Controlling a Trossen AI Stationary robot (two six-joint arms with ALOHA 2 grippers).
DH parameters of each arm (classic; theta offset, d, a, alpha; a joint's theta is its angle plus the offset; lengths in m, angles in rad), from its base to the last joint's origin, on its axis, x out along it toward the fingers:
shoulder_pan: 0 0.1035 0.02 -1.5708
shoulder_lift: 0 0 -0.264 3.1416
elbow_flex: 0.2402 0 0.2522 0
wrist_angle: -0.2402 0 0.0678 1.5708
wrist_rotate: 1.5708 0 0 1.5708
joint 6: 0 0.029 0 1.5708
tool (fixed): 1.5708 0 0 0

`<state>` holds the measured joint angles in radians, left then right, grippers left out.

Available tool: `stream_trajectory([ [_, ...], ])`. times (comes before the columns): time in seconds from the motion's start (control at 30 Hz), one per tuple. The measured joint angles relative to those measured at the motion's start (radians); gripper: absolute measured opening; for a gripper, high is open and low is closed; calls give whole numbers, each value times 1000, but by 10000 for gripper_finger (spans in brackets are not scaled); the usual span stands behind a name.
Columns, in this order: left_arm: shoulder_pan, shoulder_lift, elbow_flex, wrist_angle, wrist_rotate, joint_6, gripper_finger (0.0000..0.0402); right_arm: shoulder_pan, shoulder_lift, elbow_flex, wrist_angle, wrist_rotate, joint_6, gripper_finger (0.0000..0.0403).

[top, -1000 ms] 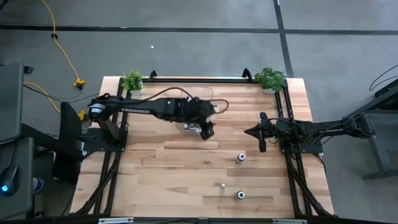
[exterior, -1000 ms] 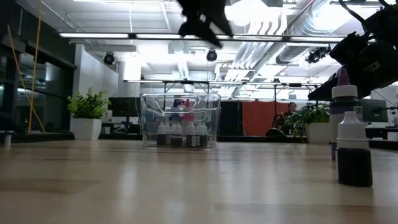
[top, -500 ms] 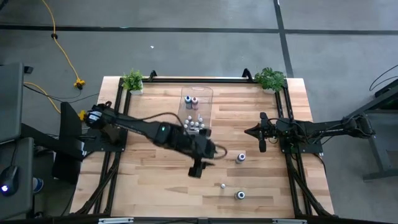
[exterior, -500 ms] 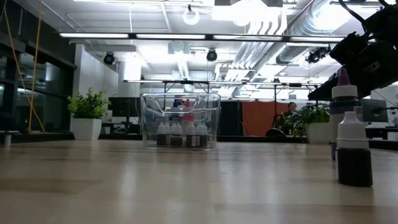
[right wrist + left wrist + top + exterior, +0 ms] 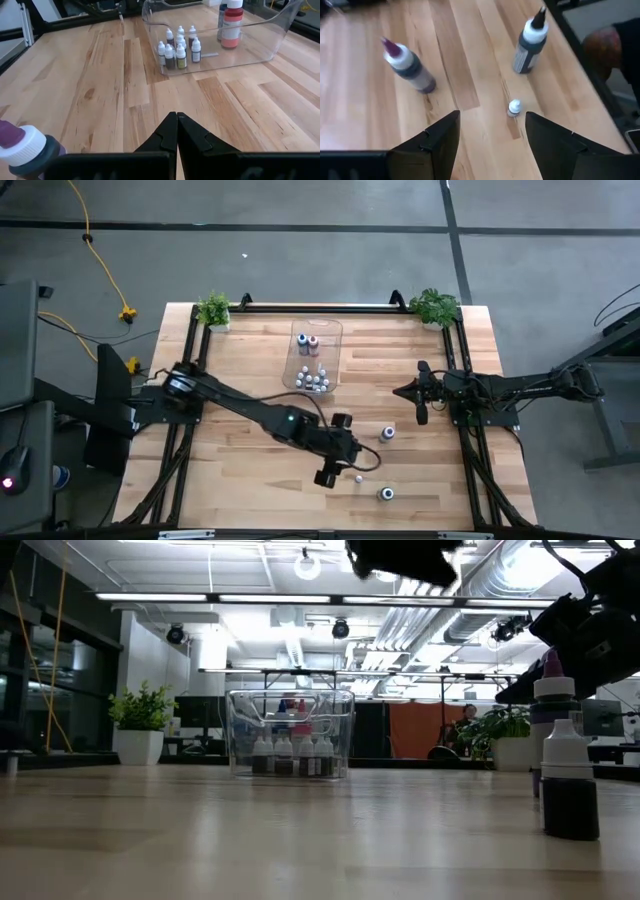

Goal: Pick & Place food coloring
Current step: Put the small orange food coloring into the transparent bin

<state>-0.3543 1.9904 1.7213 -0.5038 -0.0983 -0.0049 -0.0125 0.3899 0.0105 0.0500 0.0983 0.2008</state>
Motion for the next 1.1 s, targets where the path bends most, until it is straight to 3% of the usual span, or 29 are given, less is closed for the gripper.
stream_trajectory([
  [0.17, -6, 56, 0, -26, 32, -27, 217, 0, 9, 0, -1, 0, 0, 0],
  [0.5, -40, 67, -8, 6, -17, 10, 217, 0, 9, 0, -1, 0, 0, 0],
  [1.1, -25, 189, -7, 139, 90, 92, 217, 0, 8, 0, -1, 0, 0, 0],
])
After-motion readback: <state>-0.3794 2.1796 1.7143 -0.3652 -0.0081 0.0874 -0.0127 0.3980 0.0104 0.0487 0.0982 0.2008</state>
